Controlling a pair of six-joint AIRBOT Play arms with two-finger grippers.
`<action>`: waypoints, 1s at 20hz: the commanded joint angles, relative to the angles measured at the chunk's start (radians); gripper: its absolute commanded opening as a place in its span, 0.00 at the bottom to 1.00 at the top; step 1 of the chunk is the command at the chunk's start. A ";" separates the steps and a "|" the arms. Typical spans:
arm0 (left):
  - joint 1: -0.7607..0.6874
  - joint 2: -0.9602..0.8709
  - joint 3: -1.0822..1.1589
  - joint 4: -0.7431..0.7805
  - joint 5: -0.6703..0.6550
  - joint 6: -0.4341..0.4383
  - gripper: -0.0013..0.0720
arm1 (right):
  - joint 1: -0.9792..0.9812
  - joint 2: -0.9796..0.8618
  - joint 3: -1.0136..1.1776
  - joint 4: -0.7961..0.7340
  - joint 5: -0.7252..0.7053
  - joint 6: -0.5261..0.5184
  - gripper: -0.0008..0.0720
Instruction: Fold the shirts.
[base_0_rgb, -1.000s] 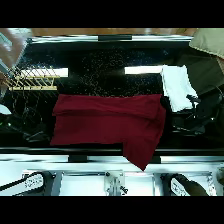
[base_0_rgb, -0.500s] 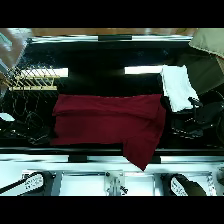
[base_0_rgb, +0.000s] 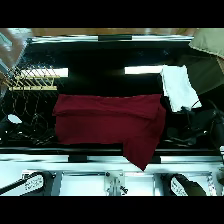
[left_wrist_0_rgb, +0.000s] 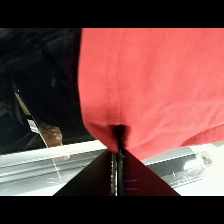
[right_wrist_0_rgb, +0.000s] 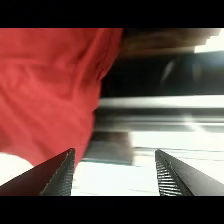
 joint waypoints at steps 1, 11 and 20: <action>-0.003 0.009 0.000 -0.005 -0.007 -0.005 0.06 | 0.002 0.001 -0.132 0.166 0.125 -0.010 0.86; -0.003 0.029 0.000 -0.005 -0.017 0.055 0.06 | 0.002 0.001 -0.247 0.200 0.231 0.003 0.83; -0.003 0.030 0.004 -0.003 0.004 0.068 0.06 | 0.180 -0.003 -0.226 0.172 0.285 0.040 0.14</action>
